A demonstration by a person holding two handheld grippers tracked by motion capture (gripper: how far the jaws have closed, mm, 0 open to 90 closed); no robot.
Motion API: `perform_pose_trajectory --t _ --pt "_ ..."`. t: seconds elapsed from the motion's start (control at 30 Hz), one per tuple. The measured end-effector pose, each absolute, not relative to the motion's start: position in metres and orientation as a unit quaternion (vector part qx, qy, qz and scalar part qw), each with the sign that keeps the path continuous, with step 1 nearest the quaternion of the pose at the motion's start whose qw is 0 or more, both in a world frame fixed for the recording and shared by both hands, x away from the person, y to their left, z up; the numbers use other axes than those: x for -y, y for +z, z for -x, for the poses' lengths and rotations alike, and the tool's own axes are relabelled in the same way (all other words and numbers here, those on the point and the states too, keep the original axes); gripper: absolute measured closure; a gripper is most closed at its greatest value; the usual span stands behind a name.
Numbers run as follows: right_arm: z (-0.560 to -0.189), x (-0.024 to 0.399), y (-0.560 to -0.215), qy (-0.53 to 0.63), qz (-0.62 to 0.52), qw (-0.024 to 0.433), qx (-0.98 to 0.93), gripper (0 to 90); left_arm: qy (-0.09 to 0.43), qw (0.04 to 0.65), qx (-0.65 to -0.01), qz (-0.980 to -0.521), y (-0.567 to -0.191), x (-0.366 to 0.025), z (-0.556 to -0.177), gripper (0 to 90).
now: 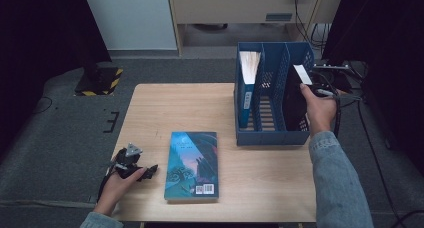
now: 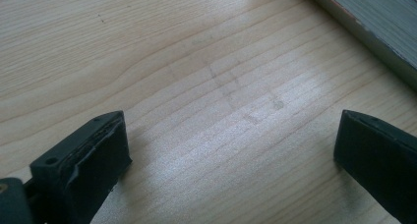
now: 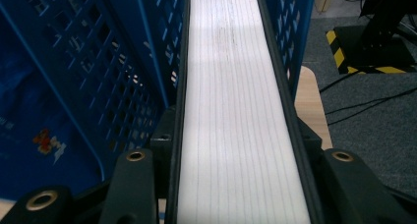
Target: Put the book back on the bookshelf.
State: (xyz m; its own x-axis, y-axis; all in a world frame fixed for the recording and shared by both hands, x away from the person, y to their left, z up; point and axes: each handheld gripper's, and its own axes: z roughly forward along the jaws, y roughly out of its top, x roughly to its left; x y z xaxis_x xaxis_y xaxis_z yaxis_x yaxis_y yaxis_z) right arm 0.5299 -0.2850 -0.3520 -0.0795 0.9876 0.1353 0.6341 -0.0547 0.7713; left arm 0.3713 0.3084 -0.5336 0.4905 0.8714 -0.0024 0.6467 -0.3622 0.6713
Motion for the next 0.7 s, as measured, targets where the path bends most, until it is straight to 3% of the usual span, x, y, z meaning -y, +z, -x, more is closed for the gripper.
perform_pose_trajectory --t 0.7 --pt "-0.562 0.286 -0.363 0.359 -0.633 0.243 -0.641 52.5 0.181 0.31 -0.469 -0.807 -0.533 -0.309 -0.372 0.0"
